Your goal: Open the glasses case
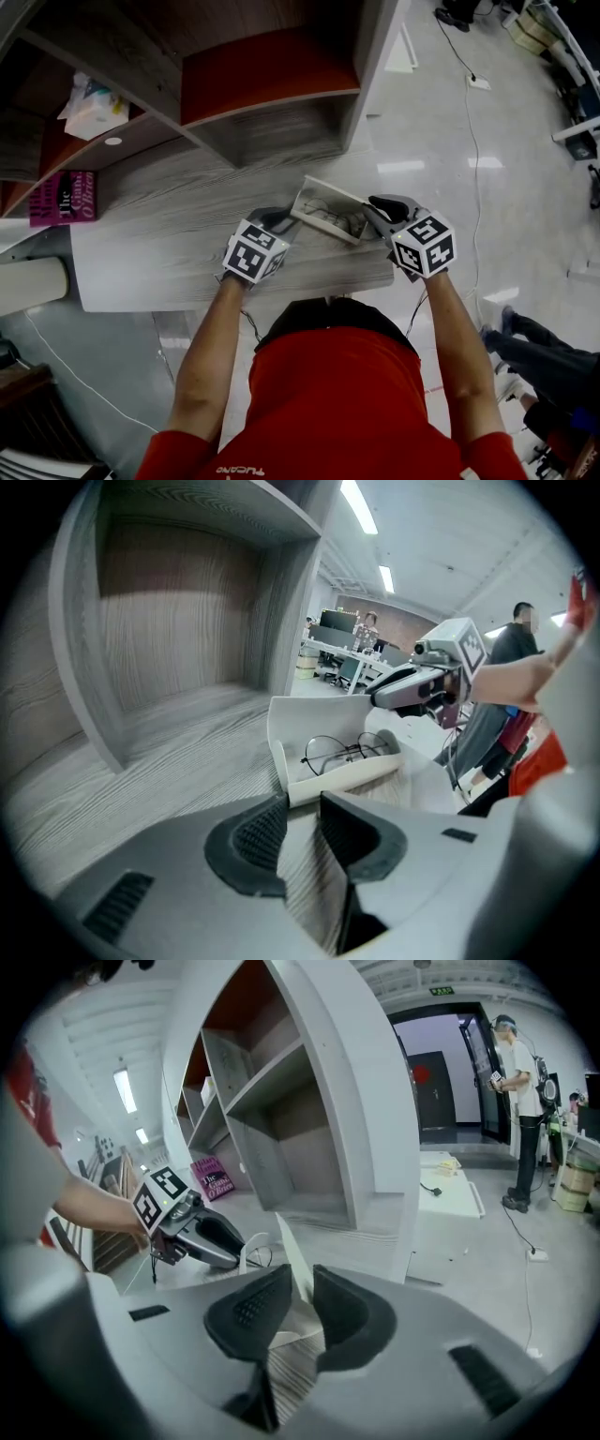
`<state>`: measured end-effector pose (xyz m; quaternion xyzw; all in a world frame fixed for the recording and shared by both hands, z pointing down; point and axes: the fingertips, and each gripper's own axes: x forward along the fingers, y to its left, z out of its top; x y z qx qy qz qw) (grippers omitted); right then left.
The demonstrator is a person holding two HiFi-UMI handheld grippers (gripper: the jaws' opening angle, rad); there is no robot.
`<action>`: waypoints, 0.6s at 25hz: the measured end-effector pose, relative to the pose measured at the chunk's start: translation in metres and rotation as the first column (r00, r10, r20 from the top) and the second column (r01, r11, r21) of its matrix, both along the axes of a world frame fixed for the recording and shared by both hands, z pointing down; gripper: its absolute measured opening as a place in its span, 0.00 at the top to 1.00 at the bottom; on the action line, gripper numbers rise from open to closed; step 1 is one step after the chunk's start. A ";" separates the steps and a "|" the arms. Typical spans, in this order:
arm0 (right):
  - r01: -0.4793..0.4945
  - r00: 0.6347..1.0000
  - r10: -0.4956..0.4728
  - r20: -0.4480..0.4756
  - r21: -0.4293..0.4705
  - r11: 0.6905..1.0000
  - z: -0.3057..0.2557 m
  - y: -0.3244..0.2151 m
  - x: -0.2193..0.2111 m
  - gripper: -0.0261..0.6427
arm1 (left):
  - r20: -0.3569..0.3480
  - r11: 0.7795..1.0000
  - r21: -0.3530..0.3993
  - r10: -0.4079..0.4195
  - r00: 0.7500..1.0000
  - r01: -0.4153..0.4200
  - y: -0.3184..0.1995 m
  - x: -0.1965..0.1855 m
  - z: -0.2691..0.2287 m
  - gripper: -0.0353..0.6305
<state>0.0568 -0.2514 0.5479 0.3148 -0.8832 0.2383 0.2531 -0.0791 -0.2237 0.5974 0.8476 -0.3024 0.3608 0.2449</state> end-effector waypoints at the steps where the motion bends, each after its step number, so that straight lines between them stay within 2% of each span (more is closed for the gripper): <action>1: -0.015 1.000 0.015 -0.004 0.001 1.000 0.001 -0.002 0.001 0.85 | 0.001 1.000 0.000 0.000 1.000 0.000 0.000 0.000 0.000 0.79; 5: -0.053 0.999 0.053 -0.011 0.004 0.999 0.003 -0.008 0.004 0.85 | 0.009 1.000 -0.001 0.004 1.000 -0.004 0.000 -0.001 0.001 0.79; 11: -0.045 0.999 0.045 0.002 0.011 0.999 -0.001 -0.006 0.003 0.84 | 0.005 1.000 -0.004 0.002 1.000 -0.002 0.000 0.000 0.000 0.79; 15: -0.032 0.999 0.032 0.039 0.016 0.999 -0.006 -0.004 -0.001 0.80 | -0.006 1.000 -0.005 -0.007 1.000 0.007 0.000 -0.001 -0.002 0.79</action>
